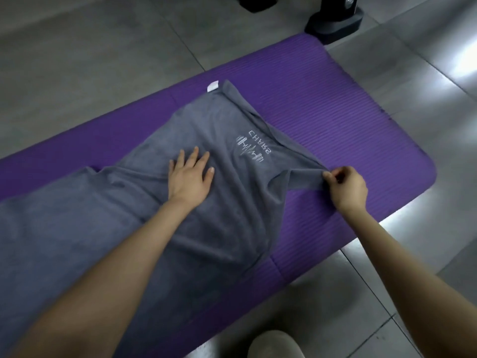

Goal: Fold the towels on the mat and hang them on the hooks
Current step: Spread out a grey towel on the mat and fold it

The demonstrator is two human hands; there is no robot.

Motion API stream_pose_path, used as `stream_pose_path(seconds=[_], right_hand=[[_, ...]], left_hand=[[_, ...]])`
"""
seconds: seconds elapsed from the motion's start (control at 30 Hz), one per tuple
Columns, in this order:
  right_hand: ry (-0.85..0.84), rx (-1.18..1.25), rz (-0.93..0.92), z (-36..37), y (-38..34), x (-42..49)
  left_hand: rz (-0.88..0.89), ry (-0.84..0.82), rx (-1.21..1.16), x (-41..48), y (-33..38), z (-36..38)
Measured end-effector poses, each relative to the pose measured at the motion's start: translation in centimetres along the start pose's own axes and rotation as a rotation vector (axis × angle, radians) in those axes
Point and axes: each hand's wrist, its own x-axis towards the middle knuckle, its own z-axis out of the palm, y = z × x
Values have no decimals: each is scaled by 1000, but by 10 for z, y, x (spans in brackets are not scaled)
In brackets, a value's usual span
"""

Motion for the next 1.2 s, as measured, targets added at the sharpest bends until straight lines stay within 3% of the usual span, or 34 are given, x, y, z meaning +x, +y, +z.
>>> stream_pose_path(seconds=[0.1,0.2,0.3,0.47,0.9,1.07,1.2], right_hand=[[102,-95,52,-23,22,18],[29,-247,76,-36,39,27],[35,-331,-19,-40,29,29],[-5,-93,-173,-19,-27,51],[-122,-166,-412,77,-152,142],[4,63,-265,74,-162,173],[17,-45,-194,74,-163,201]], left_hand=[[63,-91,98,11,11,8],[121,-123,134,23,26,17],[116,-75,105,33,38,23],[114,4,89,42,40,30],[142,90,145,44,39,46],[145,111,131,46,38,49],[149,105,128,46,36,50]])
